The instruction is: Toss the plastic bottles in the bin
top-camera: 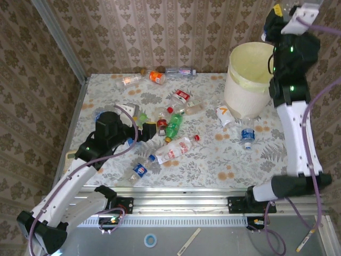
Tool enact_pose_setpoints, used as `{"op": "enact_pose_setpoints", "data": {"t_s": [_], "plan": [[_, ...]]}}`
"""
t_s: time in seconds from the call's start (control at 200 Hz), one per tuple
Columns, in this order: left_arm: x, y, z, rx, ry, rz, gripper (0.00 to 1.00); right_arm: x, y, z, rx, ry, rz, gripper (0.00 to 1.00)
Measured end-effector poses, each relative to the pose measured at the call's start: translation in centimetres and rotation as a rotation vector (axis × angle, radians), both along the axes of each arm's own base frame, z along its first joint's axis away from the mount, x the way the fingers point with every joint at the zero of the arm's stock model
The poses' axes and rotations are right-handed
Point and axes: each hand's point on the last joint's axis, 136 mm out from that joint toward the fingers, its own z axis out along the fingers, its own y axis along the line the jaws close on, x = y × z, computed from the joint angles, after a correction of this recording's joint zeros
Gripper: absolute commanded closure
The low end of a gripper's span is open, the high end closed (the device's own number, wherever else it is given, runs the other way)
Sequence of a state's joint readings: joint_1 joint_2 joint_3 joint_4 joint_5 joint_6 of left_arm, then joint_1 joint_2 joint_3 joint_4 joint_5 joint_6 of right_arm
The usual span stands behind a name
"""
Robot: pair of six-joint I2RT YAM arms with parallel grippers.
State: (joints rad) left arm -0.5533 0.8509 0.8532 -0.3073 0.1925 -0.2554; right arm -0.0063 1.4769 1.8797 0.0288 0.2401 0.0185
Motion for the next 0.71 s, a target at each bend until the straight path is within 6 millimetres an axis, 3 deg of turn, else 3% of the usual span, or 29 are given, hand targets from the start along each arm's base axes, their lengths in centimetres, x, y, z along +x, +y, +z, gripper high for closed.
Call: {"op": "enact_pose_setpoints", "data": {"t_s": [0.065,0.125,0.16,0.205,0.255,0.315,0.34,0.36,0.375,0.385,0.705], "plan": [[0.1,0.2,0.0,0.005,0.000,0.006,0.00,2.9,-1.2,-1.2,0.043,0.087,-0.026,0.58],[0.3,0.3,-0.1,0.009,0.004,0.013,0.00,5.0,-2.0,-2.7,0.072,0.170,-0.064,0.42],[0.5,0.4,-0.2,0.011,0.007,0.018,0.00,6.1,-2.2,-3.6,0.090,0.218,-0.081,0.45],[0.8,0.5,-0.4,0.017,0.013,0.026,0.00,6.9,-2.2,-4.4,0.097,0.268,-0.094,0.45],[1.1,0.6,-0.7,0.022,0.022,0.033,0.00,7.6,-2.0,-5.2,0.104,0.310,-0.101,0.28],[1.5,0.7,-1.1,0.028,0.033,0.042,0.00,8.0,-1.8,-6.3,0.106,0.358,-0.108,0.32],[1.7,0.8,-1.3,0.029,0.037,0.048,0.00,8.0,-1.7,-6.7,0.104,0.380,-0.109,0.27],[1.8,0.8,-1.3,0.029,0.039,0.049,0.00,8.1,-1.6,-7.1,0.106,0.395,-0.111,0.16],[1.9,0.9,-1.4,0.030,0.041,0.052,0.00,8.1,-1.5,-7.2,0.104,0.403,-0.113,0.03],[1.9,0.9,-1.4,0.030,0.042,0.053,0.00,8.1,-1.5,-7.4,0.100,0.411,-0.114,0.01],[2.7,1.0,-2.4,0.036,0.074,0.054,0.00,7.9,-1.3,-9.1,0.085,0.488,-0.133,0.00]]}}
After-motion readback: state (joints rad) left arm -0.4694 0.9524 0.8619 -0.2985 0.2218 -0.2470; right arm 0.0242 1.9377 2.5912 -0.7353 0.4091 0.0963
